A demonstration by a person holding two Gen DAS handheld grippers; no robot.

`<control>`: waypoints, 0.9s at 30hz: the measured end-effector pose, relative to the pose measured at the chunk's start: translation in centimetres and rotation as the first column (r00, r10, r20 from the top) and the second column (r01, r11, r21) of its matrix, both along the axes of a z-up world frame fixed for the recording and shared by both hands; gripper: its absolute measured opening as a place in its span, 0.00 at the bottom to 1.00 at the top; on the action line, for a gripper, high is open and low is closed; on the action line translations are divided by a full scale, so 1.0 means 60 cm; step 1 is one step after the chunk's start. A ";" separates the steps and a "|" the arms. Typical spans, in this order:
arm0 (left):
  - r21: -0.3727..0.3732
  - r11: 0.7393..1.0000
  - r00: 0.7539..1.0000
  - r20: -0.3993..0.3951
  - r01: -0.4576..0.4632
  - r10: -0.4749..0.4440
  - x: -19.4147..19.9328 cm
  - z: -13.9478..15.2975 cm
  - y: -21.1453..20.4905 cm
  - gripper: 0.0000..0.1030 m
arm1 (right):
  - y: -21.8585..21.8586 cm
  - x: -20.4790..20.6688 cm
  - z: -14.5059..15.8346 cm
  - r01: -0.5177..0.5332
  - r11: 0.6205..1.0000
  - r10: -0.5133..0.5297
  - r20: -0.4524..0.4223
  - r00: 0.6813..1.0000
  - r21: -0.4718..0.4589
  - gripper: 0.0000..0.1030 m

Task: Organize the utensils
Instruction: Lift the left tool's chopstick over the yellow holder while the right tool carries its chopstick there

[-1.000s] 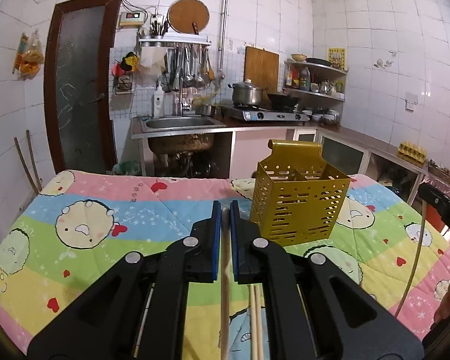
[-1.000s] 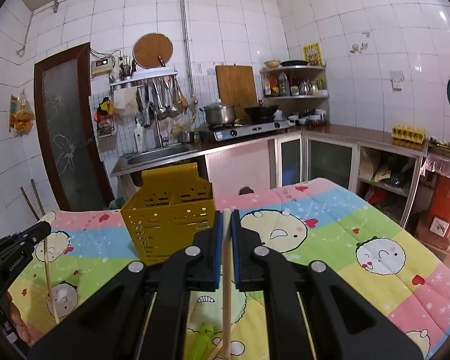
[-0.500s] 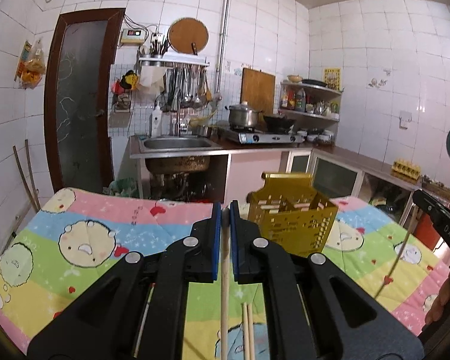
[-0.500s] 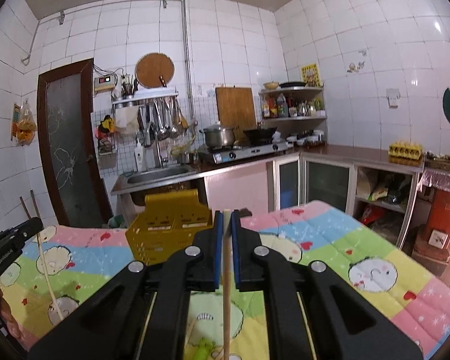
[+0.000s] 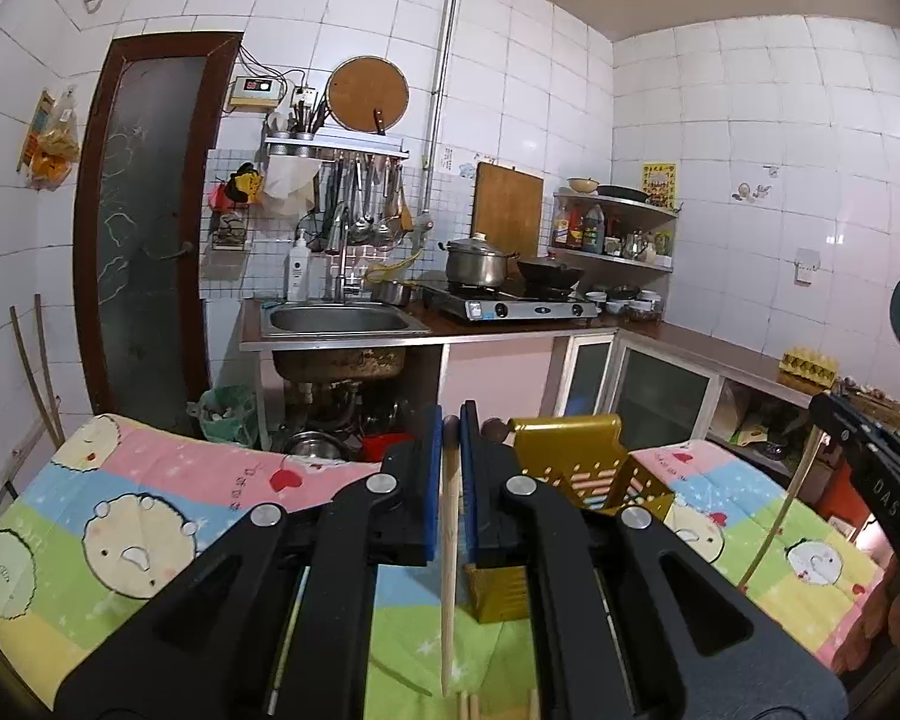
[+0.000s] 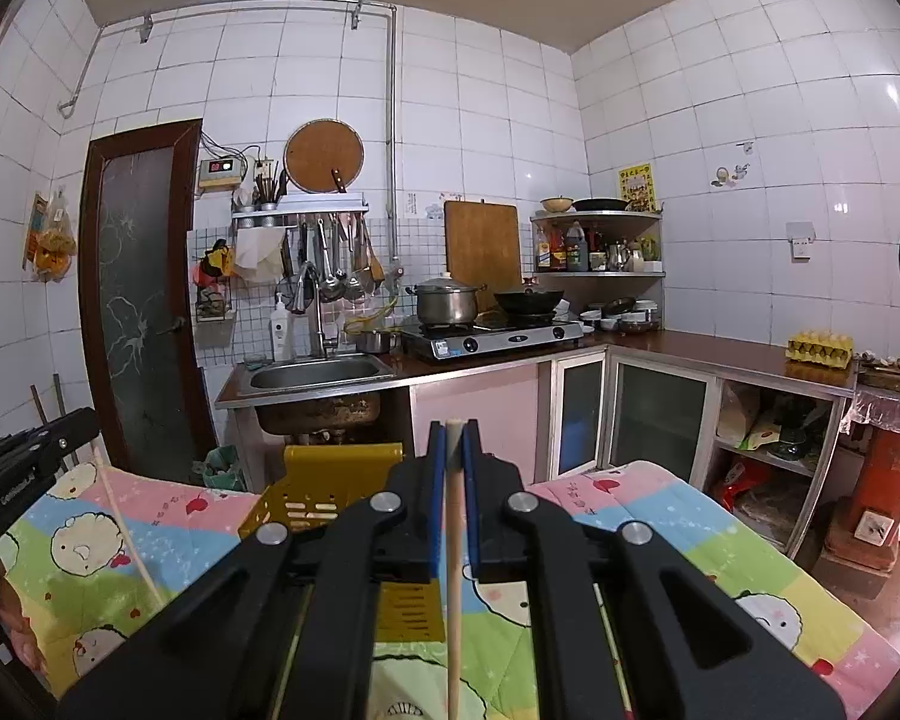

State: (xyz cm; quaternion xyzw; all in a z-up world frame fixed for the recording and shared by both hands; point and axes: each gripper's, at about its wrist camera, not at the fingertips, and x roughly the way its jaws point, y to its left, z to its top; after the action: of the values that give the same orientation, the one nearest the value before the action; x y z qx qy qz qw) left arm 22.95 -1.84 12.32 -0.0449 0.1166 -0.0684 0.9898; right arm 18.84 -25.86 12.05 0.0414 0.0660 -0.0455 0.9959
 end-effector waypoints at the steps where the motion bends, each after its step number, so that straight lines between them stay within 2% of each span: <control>1: 0.001 1.000 1.000 0.009 0.004 -0.004 0.004 0.007 -0.003 0.04 | -0.001 0.002 0.004 -0.001 1.000 0.001 0.006 1.000 0.001 0.06; 6: -0.005 1.000 0.997 0.068 0.026 -0.026 0.015 0.055 -0.020 0.04 | -0.006 0.022 0.060 -0.011 1.000 0.010 0.067 0.998 0.019 0.06; 12: -0.029 0.998 0.986 0.160 0.057 -0.051 0.039 0.139 -0.051 0.04 | -0.002 0.067 0.147 -0.023 1.000 0.020 0.136 0.990 0.017 0.06; 15: -0.037 0.997 0.978 0.199 0.066 -0.058 0.060 0.178 -0.068 0.04 | 0.006 0.096 0.175 -0.024 0.999 0.021 0.158 0.987 0.022 0.06; 17: -0.032 0.997 0.977 0.204 0.066 -0.058 0.077 0.187 -0.080 0.04 | 0.008 0.118 0.183 -0.026 0.999 0.021 0.163 0.986 0.026 0.06; 21: -0.035 0.997 0.984 0.167 0.062 -0.056 0.122 0.166 -0.096 0.04 | 0.011 0.169 0.173 -0.027 0.999 0.022 0.142 0.990 0.037 0.06; 27: -0.027 0.998 0.997 0.053 0.050 -0.049 0.187 0.071 -0.104 0.04 | 0.015 0.239 0.082 -0.029 0.999 0.028 0.026 0.999 0.041 0.06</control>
State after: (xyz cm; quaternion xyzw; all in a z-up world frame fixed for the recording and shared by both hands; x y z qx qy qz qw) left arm 34.18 -8.10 16.59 -0.0541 0.0907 -0.0958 0.9898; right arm 33.20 -24.96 16.94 0.0618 0.0548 -0.0295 0.9961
